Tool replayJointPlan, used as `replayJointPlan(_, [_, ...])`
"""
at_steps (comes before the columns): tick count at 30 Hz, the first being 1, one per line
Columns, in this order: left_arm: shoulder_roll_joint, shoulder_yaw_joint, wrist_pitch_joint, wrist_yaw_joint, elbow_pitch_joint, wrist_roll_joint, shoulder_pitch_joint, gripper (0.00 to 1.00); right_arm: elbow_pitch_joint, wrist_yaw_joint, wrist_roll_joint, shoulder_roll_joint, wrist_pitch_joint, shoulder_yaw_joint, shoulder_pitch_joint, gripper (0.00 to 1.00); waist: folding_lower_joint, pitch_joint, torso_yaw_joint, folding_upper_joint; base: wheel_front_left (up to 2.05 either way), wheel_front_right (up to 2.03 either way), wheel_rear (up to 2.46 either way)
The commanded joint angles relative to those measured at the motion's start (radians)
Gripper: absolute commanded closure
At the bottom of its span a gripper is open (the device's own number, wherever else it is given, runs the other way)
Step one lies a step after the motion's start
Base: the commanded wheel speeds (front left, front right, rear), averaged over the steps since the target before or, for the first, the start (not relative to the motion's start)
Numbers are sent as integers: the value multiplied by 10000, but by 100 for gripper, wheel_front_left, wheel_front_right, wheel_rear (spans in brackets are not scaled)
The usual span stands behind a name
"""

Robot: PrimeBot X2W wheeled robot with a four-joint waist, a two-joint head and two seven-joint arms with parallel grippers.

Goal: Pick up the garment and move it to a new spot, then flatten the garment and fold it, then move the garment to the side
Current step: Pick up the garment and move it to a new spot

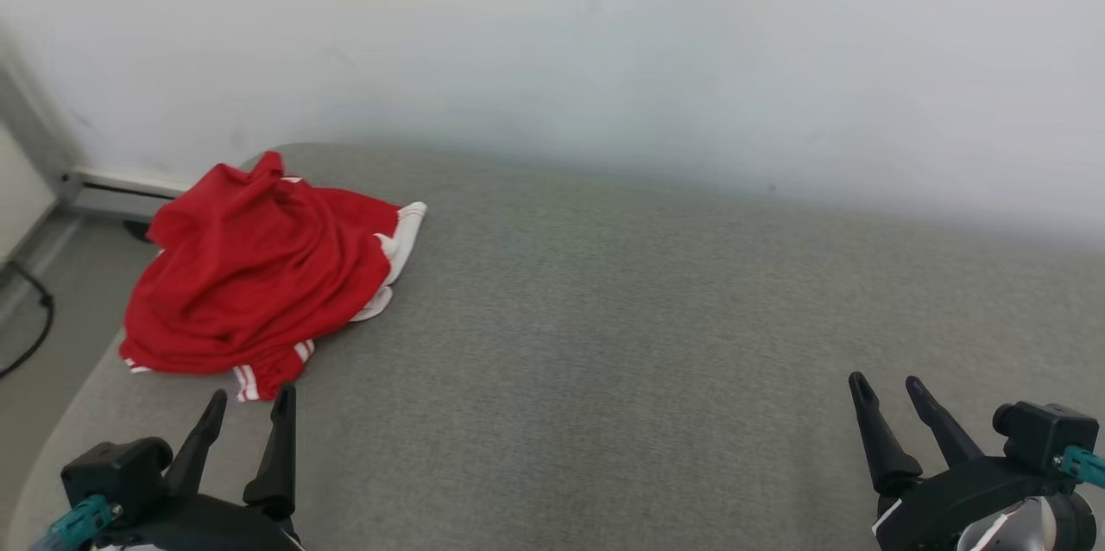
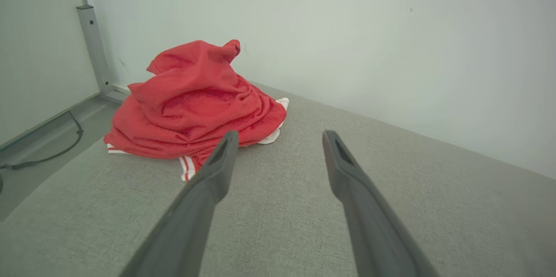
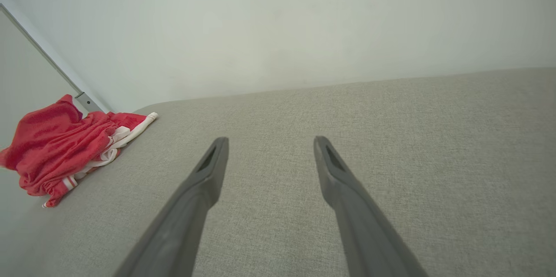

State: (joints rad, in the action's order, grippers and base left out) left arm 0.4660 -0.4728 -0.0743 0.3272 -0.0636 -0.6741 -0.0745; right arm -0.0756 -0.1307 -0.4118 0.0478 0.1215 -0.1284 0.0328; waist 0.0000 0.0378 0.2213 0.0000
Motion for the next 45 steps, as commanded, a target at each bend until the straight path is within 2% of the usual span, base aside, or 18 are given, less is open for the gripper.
replayJointPlan(1, [133,18,31,14,-21,-45,57,0,-23,0,-94,49,-71,2,68,0,0,49,659,0,0,0,0])
replayJointPlan(8, [241,19,157,138,-143,-30,152,0,-156,0,-201,49,-161,153,79,0,0,91,1588,0,0,0,0])
replayJointPlan(17, [297,108,269,288,-190,-141,242,0,-236,0,-301,49,-191,307,68,0,0,111,2404,0,0,0,0])
replayJointPlan(22, [251,32,453,226,-95,-217,10,0,-247,0,-265,51,-187,377,79,0,0,100,2624,0,0,0,0])
replayJointPlan(28, [134,-205,881,-54,383,-223,-787,0,-129,1,-250,51,-104,516,42,0,0,-50,2655,0,0,0,0])
replayJointPlan(37, [-506,-237,1763,-708,2028,-818,-2940,0,476,0,59,48,321,480,-153,0,0,-812,2485,0,0,0,0])
replayJointPlan(42, [-952,-90,2232,-1008,3274,-1174,-4362,0,1007,1,307,50,747,498,-298,0,0,-1489,2109,0,0,0,0])
replayJointPlan(45, [-1026,-12,2563,-1177,4055,-1366,-5099,0,1454,1,506,50,1074,606,-337,0,0,-1893,1767,0,0,0,0])
